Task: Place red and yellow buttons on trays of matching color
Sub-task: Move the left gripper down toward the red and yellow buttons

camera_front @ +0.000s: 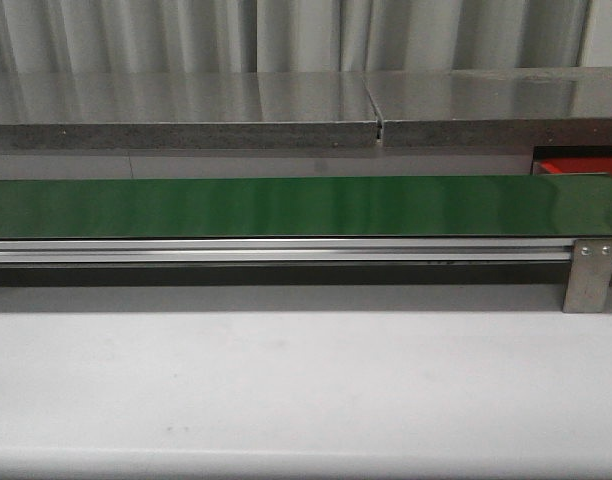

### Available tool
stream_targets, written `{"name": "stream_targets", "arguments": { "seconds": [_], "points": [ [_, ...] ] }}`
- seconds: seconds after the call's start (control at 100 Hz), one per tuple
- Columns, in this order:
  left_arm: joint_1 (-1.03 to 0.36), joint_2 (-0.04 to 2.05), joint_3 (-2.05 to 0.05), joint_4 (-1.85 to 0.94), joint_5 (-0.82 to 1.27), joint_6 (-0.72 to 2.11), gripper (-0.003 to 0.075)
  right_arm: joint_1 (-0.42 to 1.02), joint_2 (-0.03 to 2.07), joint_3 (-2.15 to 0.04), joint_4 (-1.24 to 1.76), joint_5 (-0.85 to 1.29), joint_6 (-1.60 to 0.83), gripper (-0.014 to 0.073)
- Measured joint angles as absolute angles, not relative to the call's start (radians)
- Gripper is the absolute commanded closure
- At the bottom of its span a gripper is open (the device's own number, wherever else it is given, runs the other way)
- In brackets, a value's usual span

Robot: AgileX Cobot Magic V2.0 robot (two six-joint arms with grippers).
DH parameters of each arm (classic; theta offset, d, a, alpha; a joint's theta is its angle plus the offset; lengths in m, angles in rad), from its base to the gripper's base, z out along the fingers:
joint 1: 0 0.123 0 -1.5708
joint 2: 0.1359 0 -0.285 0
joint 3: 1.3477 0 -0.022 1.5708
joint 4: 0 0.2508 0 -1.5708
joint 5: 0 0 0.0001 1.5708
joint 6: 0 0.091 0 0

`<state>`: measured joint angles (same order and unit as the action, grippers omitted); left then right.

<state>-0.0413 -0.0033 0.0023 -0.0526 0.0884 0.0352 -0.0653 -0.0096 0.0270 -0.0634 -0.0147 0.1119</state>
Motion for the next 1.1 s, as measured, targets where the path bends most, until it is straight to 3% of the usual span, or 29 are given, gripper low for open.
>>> {"name": "stream_targets", "arguments": {
  "seconds": [0.89,1.1],
  "points": [
    [-0.041,-0.003,0.002,-0.053,0.04,0.035,0.0741,-0.065,-0.01,0.027,-0.063,-0.015,0.112,0.0668],
    [-0.041,0.057,-0.064,-0.053,0.125,0.035,0.0741,-0.065,-0.01,0.027,-0.063,-0.015,0.112,0.0668]
  ]
}}
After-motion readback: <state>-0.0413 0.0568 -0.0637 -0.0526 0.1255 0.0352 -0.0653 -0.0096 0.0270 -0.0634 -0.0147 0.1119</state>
